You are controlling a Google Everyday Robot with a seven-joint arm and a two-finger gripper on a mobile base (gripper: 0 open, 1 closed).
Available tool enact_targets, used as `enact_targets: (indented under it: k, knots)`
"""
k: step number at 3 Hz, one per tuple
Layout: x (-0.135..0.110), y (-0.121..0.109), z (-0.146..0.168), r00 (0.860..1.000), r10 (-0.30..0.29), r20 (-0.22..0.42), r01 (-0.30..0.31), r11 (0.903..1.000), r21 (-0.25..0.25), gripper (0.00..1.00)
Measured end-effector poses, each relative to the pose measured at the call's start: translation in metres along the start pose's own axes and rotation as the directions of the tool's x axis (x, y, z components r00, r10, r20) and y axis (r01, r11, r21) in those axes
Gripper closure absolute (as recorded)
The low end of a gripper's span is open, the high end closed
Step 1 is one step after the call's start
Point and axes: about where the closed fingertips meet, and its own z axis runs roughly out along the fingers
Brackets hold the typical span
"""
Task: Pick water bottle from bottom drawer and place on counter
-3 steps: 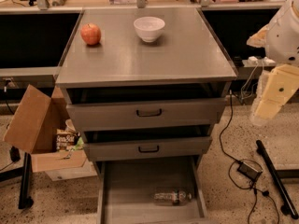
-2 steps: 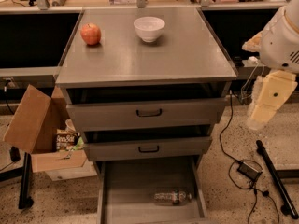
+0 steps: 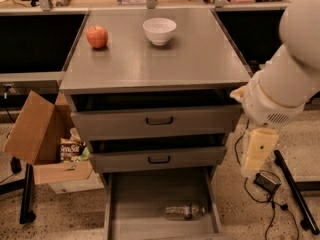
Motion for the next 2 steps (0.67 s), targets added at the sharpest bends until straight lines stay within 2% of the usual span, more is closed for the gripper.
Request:
enact_targets:
  k: [1, 2]
  knots:
    - [0.0159, 0.0355, 0.0918, 1.0, -0.015, -0.024, 0.014, 0.9974, -0.07, 0.0]
    - [0.0171, 0.0366, 0.0952, 1.0, -0.012, -0.026, 0.01, 0.9977, -0.068, 0.0]
